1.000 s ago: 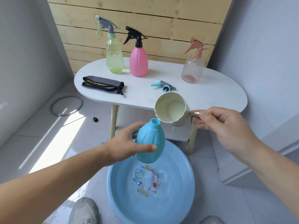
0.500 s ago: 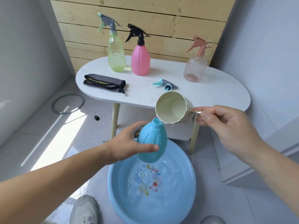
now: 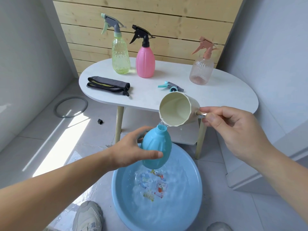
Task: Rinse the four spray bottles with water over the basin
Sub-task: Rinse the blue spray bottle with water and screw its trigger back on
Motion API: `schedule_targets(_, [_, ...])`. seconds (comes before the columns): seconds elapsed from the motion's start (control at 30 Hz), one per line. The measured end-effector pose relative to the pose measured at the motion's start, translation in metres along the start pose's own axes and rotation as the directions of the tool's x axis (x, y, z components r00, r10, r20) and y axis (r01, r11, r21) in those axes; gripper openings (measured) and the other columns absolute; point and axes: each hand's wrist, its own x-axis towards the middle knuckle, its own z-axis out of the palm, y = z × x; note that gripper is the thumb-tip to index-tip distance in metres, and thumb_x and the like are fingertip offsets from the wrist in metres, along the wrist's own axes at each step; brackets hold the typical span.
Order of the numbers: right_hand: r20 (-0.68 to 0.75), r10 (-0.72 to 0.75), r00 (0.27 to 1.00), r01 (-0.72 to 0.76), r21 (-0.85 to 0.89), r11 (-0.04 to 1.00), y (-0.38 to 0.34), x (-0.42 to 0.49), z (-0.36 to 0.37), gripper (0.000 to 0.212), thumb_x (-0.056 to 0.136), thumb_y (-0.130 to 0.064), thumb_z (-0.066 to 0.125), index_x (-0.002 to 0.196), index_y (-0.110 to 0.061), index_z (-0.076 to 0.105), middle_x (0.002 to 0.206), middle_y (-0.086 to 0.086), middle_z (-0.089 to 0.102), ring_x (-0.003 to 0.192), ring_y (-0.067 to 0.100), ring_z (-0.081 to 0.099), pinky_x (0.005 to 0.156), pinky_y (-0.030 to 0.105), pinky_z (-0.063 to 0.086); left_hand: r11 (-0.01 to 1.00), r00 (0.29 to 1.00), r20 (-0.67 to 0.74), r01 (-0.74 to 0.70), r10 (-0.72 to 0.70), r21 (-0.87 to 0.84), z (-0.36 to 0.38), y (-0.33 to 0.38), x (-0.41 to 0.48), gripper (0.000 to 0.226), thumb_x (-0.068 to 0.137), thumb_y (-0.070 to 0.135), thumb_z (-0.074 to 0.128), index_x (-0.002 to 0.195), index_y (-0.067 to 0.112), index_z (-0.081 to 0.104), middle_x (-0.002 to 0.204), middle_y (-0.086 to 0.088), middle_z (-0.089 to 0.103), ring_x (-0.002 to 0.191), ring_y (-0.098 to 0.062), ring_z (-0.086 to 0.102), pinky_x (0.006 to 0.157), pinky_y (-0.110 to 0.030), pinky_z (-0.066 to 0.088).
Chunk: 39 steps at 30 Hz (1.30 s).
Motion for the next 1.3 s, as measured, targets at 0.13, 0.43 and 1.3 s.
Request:
schedule_targets(0.13, [-0.004,-0.018,1.000,0.018,-0.003,1.000,-0.0009,-0.0003,0.0008,0.017,0.094,-0.023,0.063,0.082,-0.017,0.074,0.111,-0.017,0.074,0.100,0.013,0.071,0.100,0.044,0.052,1.000,1.000,-0.001,-0.002,0.002,0.004,0.0009,-0.0016,0.0003,0.067,0.075,0.019,0.091,0.134,0.032,0.062,0.118,0.012,0.073,0.115,-0.006,0.067,0.090,-0.021,0.057])
schedule_targets(0.43, [0.002,-0.045,0.999,0.045,-0.008,0.999,-0.0027,-0.0013,0.0013,0.017,0.094,-0.018,0.064,0.080,-0.014,0.073,0.111,-0.015,0.073,0.103,0.004,0.069,0.099,0.031,0.051,1.000,1.000,-0.012,0.010,-0.010,0.009,-0.0008,-0.0058,0.0007,0.069,0.075,0.016,0.092,0.135,0.033,0.061,0.117,0.013,0.073,0.114,-0.005,0.067,0.088,-0.020,0.057])
schedule_targets(1.3, [-0.016,-0.163,0.986,0.162,-0.071,0.984,-0.0052,-0.0025,0.0021,0.012,0.089,-0.025,0.064,0.082,-0.021,0.072,0.115,-0.011,0.071,0.113,0.000,0.063,0.090,0.008,0.044,1.000,1.000,0.006,0.010,-0.010,0.021,-0.0004,-0.0098,0.0023,0.069,0.074,0.022,0.094,0.133,0.036,0.062,0.120,0.011,0.073,0.118,-0.007,0.067,0.093,-0.024,0.057])
